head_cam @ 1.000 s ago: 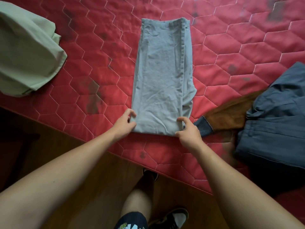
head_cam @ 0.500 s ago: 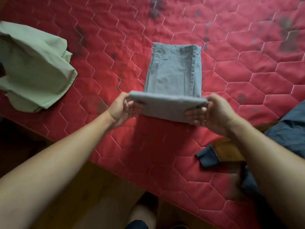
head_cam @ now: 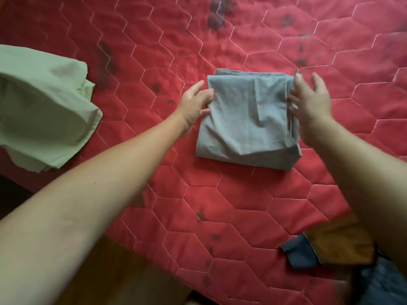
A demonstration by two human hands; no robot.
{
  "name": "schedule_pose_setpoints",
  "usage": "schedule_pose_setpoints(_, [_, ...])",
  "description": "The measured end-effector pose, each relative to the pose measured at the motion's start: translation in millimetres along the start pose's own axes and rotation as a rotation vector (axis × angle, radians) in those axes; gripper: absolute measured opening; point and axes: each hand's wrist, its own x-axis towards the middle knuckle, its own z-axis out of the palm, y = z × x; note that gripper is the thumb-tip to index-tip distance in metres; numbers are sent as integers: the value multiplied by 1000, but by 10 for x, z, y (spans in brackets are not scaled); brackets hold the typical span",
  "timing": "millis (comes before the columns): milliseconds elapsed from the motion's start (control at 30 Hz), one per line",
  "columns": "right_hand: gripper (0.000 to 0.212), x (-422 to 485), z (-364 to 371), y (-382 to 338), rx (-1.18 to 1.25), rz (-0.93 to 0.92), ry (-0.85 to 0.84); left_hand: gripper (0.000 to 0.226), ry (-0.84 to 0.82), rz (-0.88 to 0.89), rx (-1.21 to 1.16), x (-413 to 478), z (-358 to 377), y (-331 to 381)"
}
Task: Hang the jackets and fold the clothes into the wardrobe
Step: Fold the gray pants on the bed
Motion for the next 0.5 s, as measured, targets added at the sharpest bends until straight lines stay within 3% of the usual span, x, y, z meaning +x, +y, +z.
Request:
schedule_pose_setpoints(67, [69,-123,-15,307,-481,-204,32,70,38,176,337,-57,-1,-260])
schedule_pose_setpoints(133, [68,-296,-2,592,-869,-304,-37,76,-16,308,720,-138,28,-543])
schedule_pose_setpoints(233, [78,-374,43,831,-1097,-238,-131,80,-109,267,868,-147,83,-806])
schedule_pose_setpoints(300, [81,-278,39,854,-1127,-226,-138,81,-106,198,840,-90,151,-800])
schedule_pose_setpoints(367, [79,-212,35,809,-1070,-279,-98,79,-38,239,755,-22,210,-678])
schedule_pose_setpoints(433, [74,-176,59,676,-852,-339,34,63,98,325,629,91,216,-539])
schedule_pose_setpoints(500, [68,-111,89,447,-628,-215,152,38,249,360,476,219,207,-374])
